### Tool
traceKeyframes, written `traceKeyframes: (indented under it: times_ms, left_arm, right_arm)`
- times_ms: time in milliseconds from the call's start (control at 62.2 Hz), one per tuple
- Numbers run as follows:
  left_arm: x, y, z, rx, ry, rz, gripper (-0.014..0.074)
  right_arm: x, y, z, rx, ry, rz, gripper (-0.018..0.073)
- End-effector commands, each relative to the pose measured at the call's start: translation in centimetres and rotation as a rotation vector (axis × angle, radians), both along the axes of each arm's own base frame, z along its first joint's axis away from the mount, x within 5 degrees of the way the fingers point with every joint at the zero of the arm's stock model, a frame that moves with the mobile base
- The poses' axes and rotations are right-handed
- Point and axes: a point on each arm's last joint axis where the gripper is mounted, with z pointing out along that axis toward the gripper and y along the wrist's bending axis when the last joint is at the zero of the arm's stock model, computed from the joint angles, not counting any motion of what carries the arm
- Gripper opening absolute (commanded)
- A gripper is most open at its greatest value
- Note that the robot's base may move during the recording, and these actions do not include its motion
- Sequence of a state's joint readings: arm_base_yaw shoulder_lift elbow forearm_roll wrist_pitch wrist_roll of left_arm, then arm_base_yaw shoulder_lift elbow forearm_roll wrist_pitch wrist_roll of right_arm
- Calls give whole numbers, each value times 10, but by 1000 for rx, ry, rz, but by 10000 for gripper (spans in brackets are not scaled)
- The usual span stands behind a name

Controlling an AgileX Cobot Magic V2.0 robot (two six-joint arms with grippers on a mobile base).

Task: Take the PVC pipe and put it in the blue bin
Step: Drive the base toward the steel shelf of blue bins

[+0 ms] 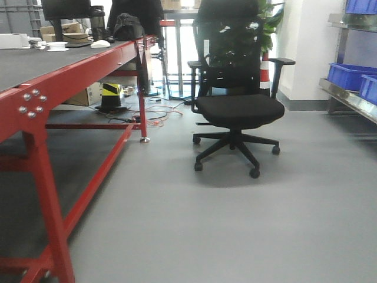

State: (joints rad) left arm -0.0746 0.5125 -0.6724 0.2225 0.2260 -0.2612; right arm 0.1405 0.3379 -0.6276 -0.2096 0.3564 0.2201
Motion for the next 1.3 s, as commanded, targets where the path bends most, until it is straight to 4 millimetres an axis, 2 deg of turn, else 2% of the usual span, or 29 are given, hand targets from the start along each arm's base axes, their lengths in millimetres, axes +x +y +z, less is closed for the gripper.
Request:
traceKeyframes:
  times_ms: [0, 1287]
  left_arm:
    - [-2, 0, 5, -6, -40, -4, -111]
    - [-2, 0, 6, -6, -42, -5, -111]
  right_arm:
    - [-1, -1, 2, -11, -22, -8, -168]
    - [-1, -1, 2, -11, -22, -8, -168]
